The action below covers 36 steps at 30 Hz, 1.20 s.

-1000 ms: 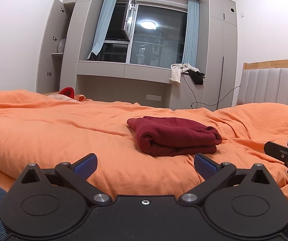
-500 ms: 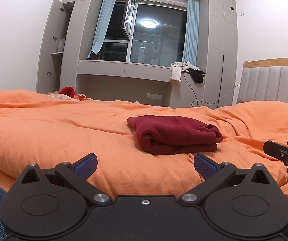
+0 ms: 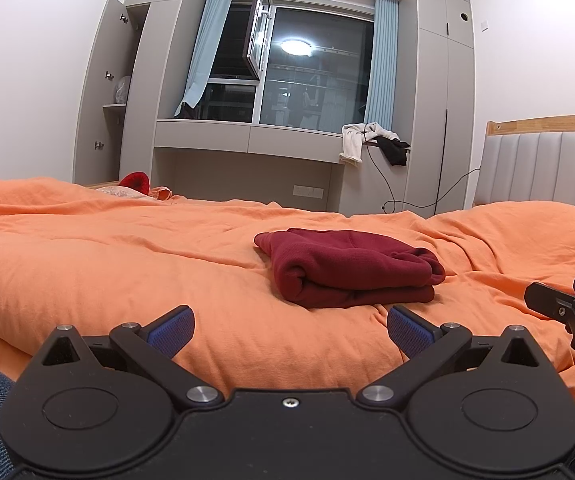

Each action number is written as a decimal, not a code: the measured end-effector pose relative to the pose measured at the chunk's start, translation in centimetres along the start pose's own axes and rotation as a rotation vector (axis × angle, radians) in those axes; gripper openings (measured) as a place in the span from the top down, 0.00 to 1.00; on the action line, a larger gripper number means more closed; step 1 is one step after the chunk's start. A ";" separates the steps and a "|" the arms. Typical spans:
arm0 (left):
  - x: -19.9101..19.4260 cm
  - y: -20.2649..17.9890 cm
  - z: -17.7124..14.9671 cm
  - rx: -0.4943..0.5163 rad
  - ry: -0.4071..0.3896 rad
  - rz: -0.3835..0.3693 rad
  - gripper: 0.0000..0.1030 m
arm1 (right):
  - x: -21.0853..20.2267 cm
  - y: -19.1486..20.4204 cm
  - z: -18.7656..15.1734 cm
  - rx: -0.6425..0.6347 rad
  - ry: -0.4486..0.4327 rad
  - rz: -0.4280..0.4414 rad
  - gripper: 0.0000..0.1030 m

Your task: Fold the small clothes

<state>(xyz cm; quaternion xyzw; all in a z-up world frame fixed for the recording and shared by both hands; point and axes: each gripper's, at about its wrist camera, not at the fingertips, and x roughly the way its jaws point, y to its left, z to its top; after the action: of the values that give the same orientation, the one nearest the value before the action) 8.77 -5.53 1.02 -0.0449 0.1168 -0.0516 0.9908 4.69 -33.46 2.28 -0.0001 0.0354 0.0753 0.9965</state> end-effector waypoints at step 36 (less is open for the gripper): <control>0.4 -0.5 -0.9 0.085 0.049 0.107 0.01 | -0.1 0.0 0.0 -0.003 0.003 0.001 0.00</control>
<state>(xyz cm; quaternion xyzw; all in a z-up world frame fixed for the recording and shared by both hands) 8.91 -6.17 0.15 0.0051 0.1410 -0.0044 0.9900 4.62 -33.42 2.31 -0.0018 0.0367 0.0760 0.9964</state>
